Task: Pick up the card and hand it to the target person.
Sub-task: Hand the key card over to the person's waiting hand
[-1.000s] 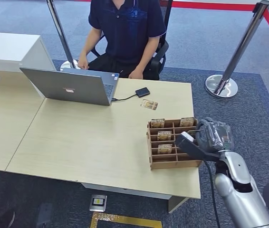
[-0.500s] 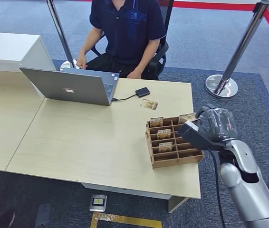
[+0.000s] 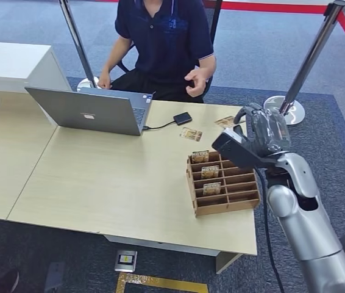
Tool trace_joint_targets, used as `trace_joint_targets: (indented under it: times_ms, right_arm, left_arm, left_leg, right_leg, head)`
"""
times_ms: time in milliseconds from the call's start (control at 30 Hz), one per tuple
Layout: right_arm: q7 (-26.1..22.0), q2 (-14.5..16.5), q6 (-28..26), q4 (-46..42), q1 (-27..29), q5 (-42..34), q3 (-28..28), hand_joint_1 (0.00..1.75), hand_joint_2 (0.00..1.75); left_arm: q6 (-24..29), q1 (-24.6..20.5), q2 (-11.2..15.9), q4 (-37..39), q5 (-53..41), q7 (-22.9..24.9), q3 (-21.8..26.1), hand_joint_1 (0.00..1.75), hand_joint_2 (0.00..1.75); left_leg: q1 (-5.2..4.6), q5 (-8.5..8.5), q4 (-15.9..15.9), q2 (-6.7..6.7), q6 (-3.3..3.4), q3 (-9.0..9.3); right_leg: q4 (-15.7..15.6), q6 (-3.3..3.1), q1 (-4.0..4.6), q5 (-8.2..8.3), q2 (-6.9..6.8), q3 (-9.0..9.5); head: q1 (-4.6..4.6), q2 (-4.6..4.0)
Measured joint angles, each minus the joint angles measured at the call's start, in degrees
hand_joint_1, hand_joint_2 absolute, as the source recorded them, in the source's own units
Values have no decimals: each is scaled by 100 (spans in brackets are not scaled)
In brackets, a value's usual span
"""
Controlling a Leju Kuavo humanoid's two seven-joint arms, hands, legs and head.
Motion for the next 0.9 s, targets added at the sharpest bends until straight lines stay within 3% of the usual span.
trace_joint_targets:
  times_ms: [333,567,700,867,900]
  right_arm:
    - [736,1180,-305,1691,-1251,328,94,175,175]
    - [911,1501,-354,2638,-1667,506,93,168,175]
    - [938,1533,-384,2902,-1686,534,92,51,175]
    - [948,1557,-433,3108,-1692,589,92,51,175]
    - [949,1558,-440,3137,-1695,593,92,38,175]
  left_arm:
    - [2,-43,0,0,-287,70,-3,0,0]
    - [-14,-56,0,0,-385,121,-8,0,0]
    - [-16,-59,0,0,-394,170,-8,0,0]
    - [-17,-62,0,0,-402,208,-8,0,0]
    - [-17,-63,0,0,-402,209,-8,0,0]
  left_leg:
    - [0,4,0,-1,-3,0]
    - [0,4,1,-2,-2,-2]
    - [0,4,1,-3,-2,-4]
    - [0,3,1,-3,-3,-8]
    - [0,4,1,-3,-3,-9]
  right_leg:
    - [5,-1,0,1,0,-3]
    - [0,0,0,1,0,-2]
    - [-1,0,0,1,0,-4]
    - [-1,0,0,1,0,-10]
    - [-1,0,0,1,0,-10]
  head:
    - [0,0]
    - [1,0]
    - [0,0]
    - [-1,0]
    - [-1,0]
